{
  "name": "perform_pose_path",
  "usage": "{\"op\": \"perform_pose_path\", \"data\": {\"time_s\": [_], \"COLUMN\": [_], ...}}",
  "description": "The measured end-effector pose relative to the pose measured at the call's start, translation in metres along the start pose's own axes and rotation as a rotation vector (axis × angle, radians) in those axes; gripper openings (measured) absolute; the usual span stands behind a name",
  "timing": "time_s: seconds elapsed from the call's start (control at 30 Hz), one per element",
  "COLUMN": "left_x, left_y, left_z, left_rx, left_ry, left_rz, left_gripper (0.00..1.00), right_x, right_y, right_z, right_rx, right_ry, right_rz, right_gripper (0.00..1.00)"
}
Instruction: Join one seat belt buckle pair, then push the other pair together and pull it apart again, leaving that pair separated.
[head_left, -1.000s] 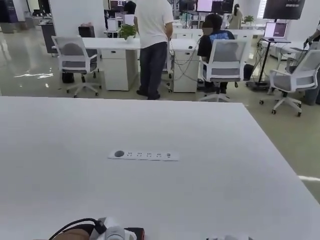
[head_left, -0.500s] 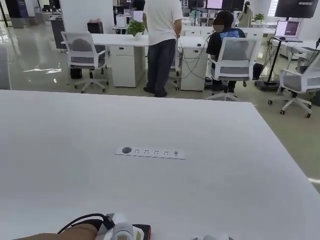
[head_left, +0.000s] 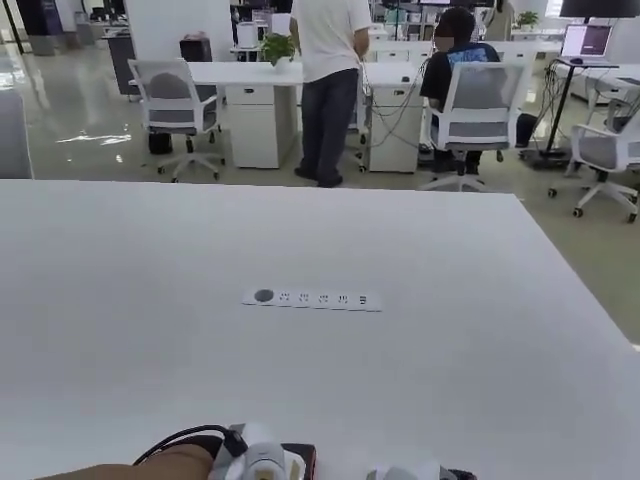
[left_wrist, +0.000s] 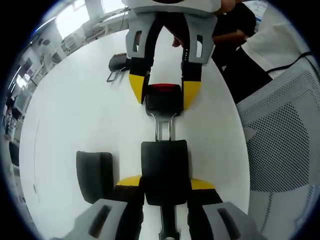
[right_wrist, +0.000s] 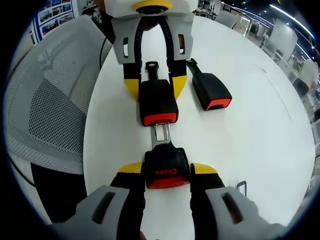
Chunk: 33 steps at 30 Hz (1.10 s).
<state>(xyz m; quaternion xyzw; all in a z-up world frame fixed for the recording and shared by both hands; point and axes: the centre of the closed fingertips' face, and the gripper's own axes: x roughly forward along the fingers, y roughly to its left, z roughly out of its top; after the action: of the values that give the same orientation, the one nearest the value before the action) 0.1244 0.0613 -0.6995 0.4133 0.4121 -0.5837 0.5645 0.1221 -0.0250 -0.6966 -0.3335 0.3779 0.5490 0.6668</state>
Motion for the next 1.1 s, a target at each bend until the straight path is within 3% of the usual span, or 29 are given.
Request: {"op": "perform_pose_path", "data": {"time_s": [0.57,1.1], "left_x": [0.0006,0.0005], "left_y": [0.0013,0.0020], "left_z": [-0.0023,0.0009], "left_rx": [-0.016,0.004], "left_ry": [0.003,0.020], "left_rz": [0.006,0.002], "left_gripper": [0.33,0.33], "right_x": [-0.0017,0.0001], "right_y": [-0.0029,-0.0044], "right_z": [0.0024,0.0017], "right_rx": [-0.012,-0.001], "right_ry": [-0.038,-0.090], "right_rz": [0.013,-0.018], "right_gripper": [0.32,0.32]}}
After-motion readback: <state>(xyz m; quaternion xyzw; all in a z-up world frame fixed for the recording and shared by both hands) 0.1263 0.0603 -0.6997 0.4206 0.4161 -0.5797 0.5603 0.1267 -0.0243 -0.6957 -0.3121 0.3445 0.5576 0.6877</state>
